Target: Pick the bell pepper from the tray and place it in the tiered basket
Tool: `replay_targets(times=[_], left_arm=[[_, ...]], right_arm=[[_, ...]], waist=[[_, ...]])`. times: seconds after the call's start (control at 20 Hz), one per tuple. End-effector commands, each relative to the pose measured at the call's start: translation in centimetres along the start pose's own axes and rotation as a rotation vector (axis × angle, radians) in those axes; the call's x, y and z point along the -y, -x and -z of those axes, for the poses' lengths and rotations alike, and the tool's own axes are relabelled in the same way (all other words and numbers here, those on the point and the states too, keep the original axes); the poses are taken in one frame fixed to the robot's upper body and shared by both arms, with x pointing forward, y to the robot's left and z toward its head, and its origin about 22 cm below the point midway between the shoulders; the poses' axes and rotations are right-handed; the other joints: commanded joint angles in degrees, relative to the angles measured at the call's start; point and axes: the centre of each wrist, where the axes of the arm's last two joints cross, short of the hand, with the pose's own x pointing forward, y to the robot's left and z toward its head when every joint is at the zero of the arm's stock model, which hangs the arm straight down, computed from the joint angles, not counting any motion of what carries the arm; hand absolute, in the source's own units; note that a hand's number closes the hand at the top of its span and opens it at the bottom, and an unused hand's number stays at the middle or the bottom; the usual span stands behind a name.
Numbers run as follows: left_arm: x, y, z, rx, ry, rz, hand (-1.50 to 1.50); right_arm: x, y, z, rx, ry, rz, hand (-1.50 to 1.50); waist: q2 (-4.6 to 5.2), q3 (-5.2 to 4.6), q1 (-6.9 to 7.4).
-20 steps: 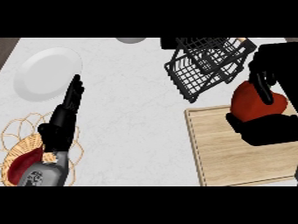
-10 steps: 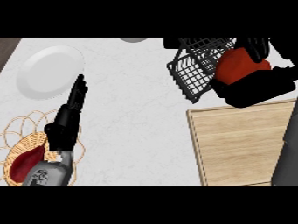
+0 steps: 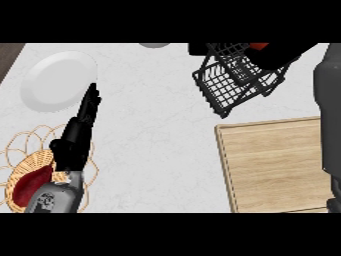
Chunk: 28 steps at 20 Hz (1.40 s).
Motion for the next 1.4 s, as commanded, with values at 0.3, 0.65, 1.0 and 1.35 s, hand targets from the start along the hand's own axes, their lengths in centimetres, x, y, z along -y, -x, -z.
replay_targets(times=[0.3, 0.65, 1.0, 1.35], left_arm=[[0.2, -0.1, -0.8, -0.011, 0.014, -0.007, 0.00], [-0.3, -0.6, 0.0, 0.000, -0.008, -0.001, 0.00], [-0.4, 0.4, -0.9, -0.002, -0.020, -0.006, 0.00], [0.5, 0.1, -0.5, -0.004, -0.030, -0.011, 0.00]], right_arm=[[-4.7, 4.6, 4.8, -0.044, -0.032, -0.039, 1.50], [-6.2, 5.4, 5.1, -0.110, -0.086, 0.326, -1.50], [-3.1, 9.2, 5.3, -0.196, 0.092, 0.597, -1.50], [1.2, 18.1, 2.5, -0.393, 0.199, 0.741, -1.50]], waist=[[0.05, 0.03, 0.32], [-0.18, 0.05, -0.27], [-0.16, 0.04, -0.24], [-0.42, 0.06, -1.32]])
